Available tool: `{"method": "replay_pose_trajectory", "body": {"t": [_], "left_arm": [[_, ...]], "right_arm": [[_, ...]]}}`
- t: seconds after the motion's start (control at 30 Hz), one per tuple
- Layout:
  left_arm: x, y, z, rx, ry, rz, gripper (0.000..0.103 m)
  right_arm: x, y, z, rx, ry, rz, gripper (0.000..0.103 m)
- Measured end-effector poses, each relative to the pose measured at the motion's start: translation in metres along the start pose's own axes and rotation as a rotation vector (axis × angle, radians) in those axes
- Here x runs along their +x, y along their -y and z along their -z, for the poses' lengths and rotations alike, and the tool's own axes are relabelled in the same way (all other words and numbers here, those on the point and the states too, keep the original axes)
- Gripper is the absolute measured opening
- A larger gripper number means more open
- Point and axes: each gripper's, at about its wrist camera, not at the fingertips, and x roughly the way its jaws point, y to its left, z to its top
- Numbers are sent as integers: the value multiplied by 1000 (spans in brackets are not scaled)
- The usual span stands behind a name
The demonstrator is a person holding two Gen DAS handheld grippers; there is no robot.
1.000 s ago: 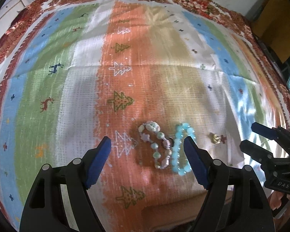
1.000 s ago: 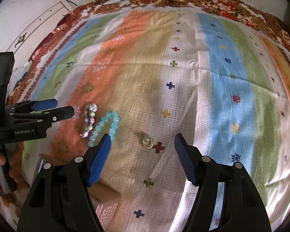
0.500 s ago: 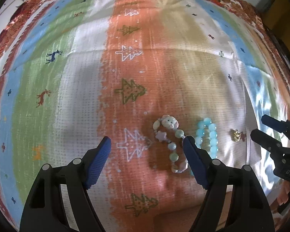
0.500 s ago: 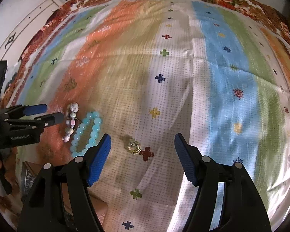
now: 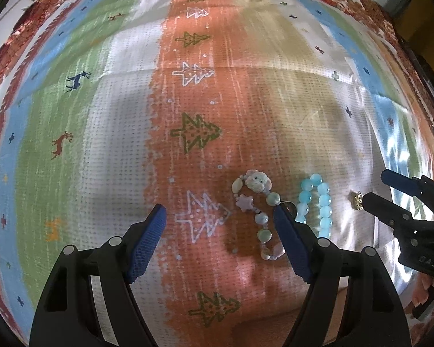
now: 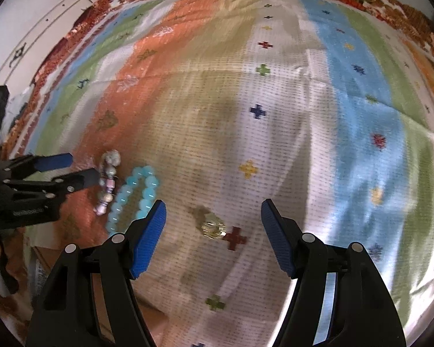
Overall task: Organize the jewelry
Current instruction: 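Withdraw both open tools from the tin toward the remaining bracelets, then close the left tool on the white stone bracelet while the right tool grasps the light-blue bracelet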
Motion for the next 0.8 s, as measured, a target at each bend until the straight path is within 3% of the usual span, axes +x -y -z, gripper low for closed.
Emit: {"method": "replay_pose_trajectory", "body": {"t": [0.2, 0.8], "left_arm": [[9, -2, -5, -1, -11, -11, 75], [15, -2, -6, 19, -7, -35, 72]], "right_arm": [[1, -19, -4, -39, 8, -43, 68], [30, -35, -9, -94, -48, -41, 68]]}}
